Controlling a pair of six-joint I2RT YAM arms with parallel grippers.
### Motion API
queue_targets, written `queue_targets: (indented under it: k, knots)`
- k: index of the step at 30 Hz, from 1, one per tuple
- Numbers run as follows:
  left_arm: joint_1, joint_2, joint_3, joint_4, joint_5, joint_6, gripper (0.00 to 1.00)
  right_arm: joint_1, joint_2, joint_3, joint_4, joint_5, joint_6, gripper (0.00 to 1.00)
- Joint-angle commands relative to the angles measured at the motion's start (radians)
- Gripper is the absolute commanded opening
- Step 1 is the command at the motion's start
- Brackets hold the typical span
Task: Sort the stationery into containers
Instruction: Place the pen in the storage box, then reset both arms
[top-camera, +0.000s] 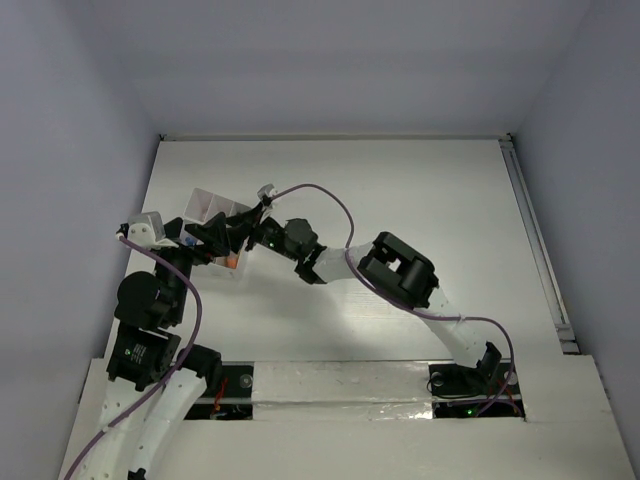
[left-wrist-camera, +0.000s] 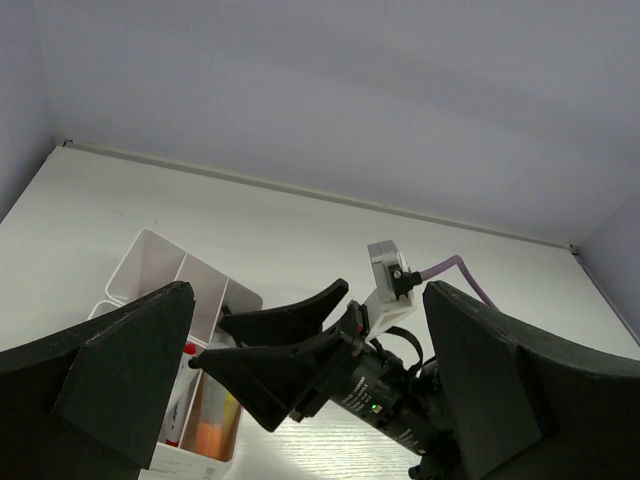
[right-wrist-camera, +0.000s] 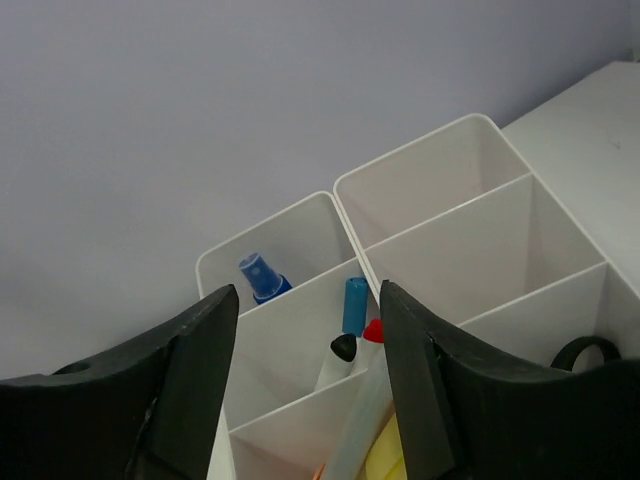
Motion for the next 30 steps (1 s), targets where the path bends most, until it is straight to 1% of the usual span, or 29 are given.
queue_targets:
  k: [1,4,5,6,7,8,9,10,11,13,14,15,17,18,20,21,23,24,25,27,28,29,30]
  knots:
    - [0.003,0.011,-0.003,0.043,0.006,-0.006,0.99,0.015,-0.063,-0.021,0.082,0.020,-0.039,0.67]
    - [0.012,0.011,-0.003,0.041,0.004,-0.006,0.99,0.015,-0.099,-0.049,0.087,0.017,-0.042,0.70]
    - [0.012,0.011,-0.003,0.041,0.003,-0.004,0.99,0.015,-0.113,-0.058,0.088,0.020,-0.040,0.75]
    - [0.012,0.011,-0.001,0.041,0.002,-0.004,0.99,0.015,-0.129,-0.069,0.085,0.020,-0.045,0.77]
    - [0.012,0.011,-0.001,0.040,0.001,-0.004,0.99,0.015,-0.164,-0.090,0.081,0.020,-0.046,0.81]
    - [0.012,0.011,-0.001,0.040,-0.001,-0.004,0.99,0.015,-0.185,-0.101,0.071,0.020,-0.051,0.92]
    - [0.012,0.011,-0.001,0.040,-0.002,-0.004,0.99,0.015,-0.210,-0.118,0.052,0.020,-0.062,0.93]
    - [0.012,0.009,-0.001,0.038,-0.002,-0.003,0.99,0.015,-0.266,-0.138,0.048,0.020,-0.069,1.00]
    - [0.012,0.009,-0.001,0.038,-0.004,-0.001,0.99,0.015,-0.297,-0.188,0.048,0.022,-0.077,1.00]
    - [0.012,0.009,0.000,0.036,-0.013,-0.001,0.99,0.015,-0.366,-0.236,0.004,0.048,-0.106,1.00]
    - [0.012,0.009,-0.001,0.036,-0.014,-0.001,0.99,0.015,-0.444,-0.259,-0.031,0.061,-0.120,1.00]
    - [0.012,0.011,-0.003,0.035,-0.013,-0.001,0.99,0.015,-0.486,-0.303,-0.103,0.090,-0.156,1.00]
    - [0.012,0.018,-0.003,0.038,-0.005,-0.001,0.99,0.015,-0.575,-0.358,-0.165,0.132,-0.187,1.00]
    - [0.012,0.023,-0.003,0.038,0.002,-0.001,0.99,0.015,-0.669,-0.413,-0.241,0.202,-0.213,1.00]
    - [0.012,0.046,0.003,0.033,0.022,-0.004,0.99,0.015,-0.771,-0.466,-0.329,0.274,-0.237,1.00]
    - [0.012,0.058,0.009,0.032,0.032,-0.008,0.99,0.015,-0.873,-0.521,-0.409,0.358,-0.252,1.00]
    - [0.012,0.069,0.012,0.033,0.041,-0.020,0.99,0.015,-0.981,-0.581,-0.482,0.442,-0.267,1.00]
    - [0.012,0.073,0.014,0.035,0.059,-0.023,0.99,0.015,-1.033,-0.612,-0.545,0.529,-0.275,1.00]
    - [0.012,0.078,0.017,0.041,0.064,-0.030,0.99,0.015,-1.145,-0.673,-0.577,0.567,-0.275,1.00]
    - [0.012,0.080,0.023,0.050,0.082,-0.055,0.99,0.015,-1.257,-0.736,-0.658,0.665,-0.273,1.00]
    - [0.012,0.077,0.035,0.058,0.107,-0.063,0.99,0.015,-1.366,-0.766,-0.686,0.692,-0.273,1.00]
    - [0.012,0.077,0.043,0.062,0.116,-0.070,0.99,0.015,-1.417,-0.817,-0.723,0.724,-0.266,1.00]
    - [0.012,0.075,0.051,0.066,0.130,-0.078,0.99,0.015,-1.466,-0.836,-0.805,0.786,-0.260,1.00]
